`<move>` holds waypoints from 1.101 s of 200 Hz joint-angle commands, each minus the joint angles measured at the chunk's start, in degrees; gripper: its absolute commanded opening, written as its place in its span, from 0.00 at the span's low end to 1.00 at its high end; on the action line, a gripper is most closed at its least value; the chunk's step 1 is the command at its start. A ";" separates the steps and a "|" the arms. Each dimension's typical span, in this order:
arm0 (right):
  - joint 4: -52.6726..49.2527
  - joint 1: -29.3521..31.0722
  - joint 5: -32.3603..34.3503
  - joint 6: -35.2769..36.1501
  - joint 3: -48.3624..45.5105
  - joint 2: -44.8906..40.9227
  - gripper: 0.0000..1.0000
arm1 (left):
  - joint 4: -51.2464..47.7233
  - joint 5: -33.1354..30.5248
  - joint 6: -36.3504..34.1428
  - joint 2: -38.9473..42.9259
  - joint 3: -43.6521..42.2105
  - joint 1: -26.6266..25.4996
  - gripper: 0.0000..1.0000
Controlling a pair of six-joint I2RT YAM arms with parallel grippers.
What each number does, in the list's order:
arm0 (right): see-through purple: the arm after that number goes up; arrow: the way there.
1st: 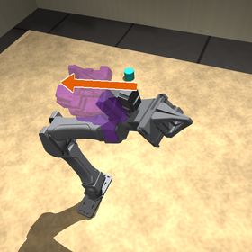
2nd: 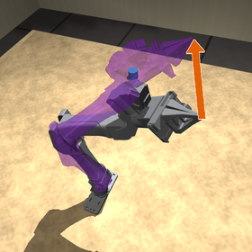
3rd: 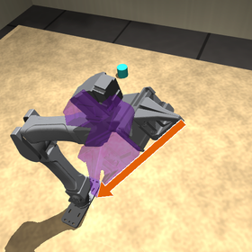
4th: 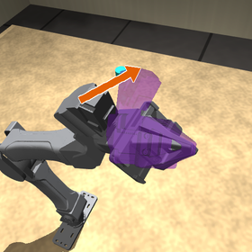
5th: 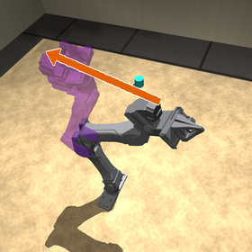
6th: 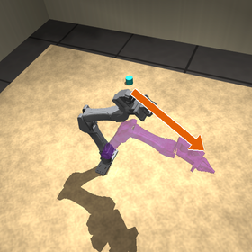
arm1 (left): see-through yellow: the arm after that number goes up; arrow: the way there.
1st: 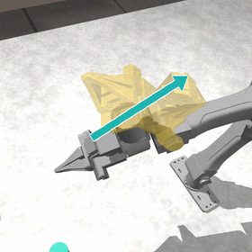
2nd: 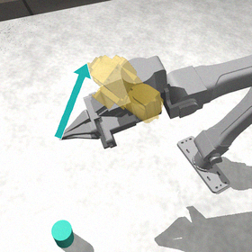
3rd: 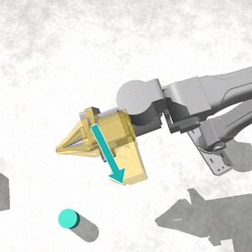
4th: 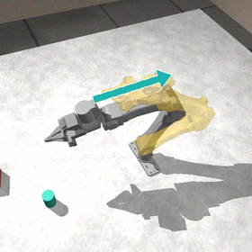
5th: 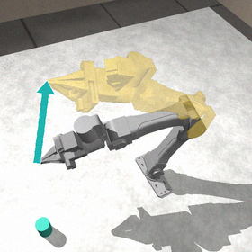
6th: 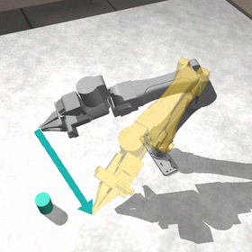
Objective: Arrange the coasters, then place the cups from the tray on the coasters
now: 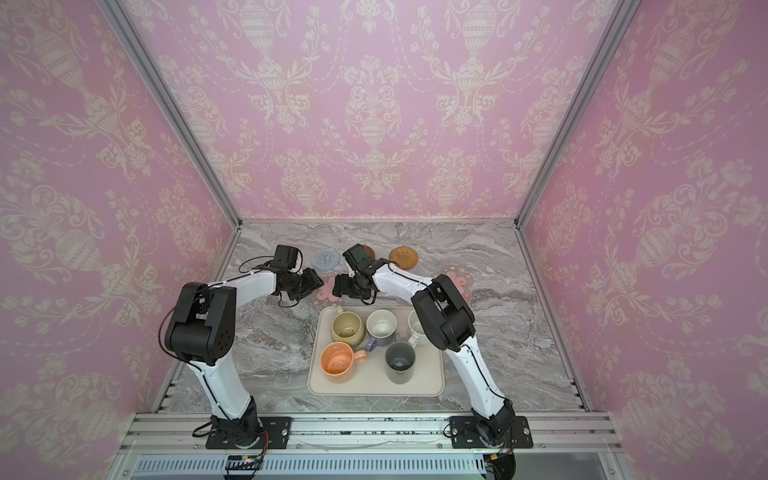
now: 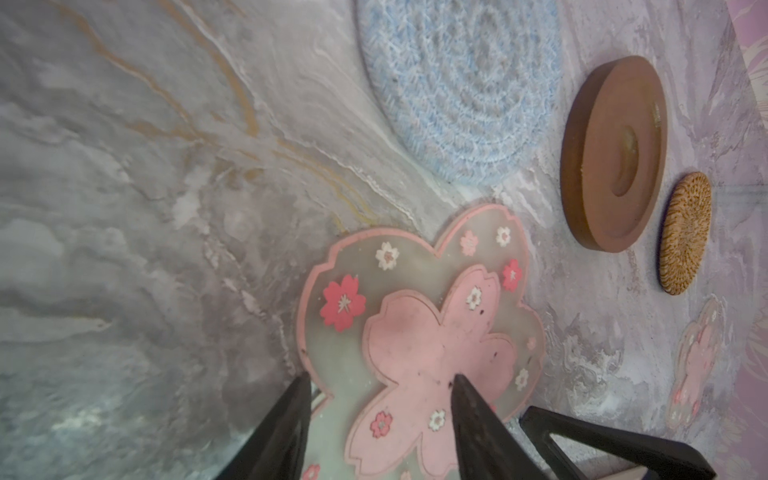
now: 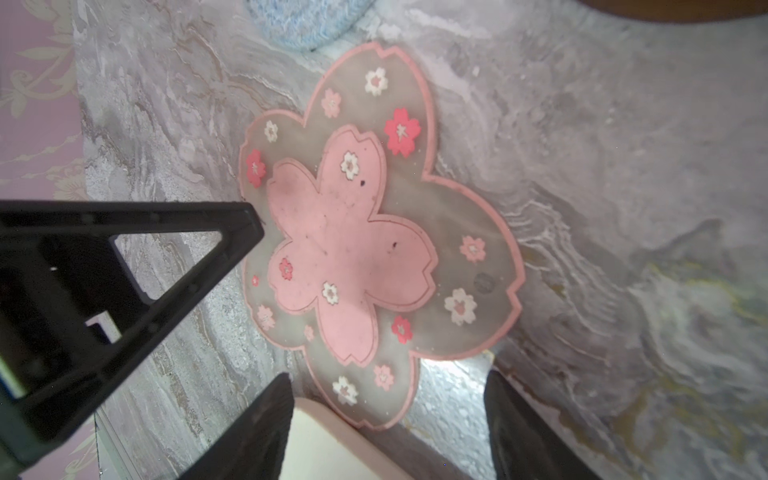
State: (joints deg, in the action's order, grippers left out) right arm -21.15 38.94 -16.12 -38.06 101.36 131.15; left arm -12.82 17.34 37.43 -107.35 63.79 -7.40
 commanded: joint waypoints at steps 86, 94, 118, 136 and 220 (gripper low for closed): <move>2.72 -3.29 2.88 -3.52 -9.15 -2.06 0.74 | -8.32 4.60 3.21 -7.08 -0.27 -6.89 0.55; 2.90 -3.63 3.23 -3.51 -9.95 -2.61 0.74 | -8.12 4.94 3.52 -7.25 -0.08 -7.39 0.55; 3.13 -4.72 4.21 -3.23 -12.06 -4.31 0.74 | -8.32 5.14 3.93 -7.38 0.61 -8.79 0.55; 3.35 -5.39 4.42 -2.97 -13.73 -5.59 0.74 | -8.67 5.62 3.97 -7.93 1.45 -9.77 0.55; 4.27 -6.96 5.36 -2.35 -18.95 -9.55 0.74 | -8.85 4.67 5.95 -12.45 6.64 -14.04 0.55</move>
State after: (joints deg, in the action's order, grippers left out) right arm -12.88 32.12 -11.55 -40.53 85.01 121.75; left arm -14.04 21.80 41.10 -113.82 72.07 -19.07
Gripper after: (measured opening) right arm 0.741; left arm 0.550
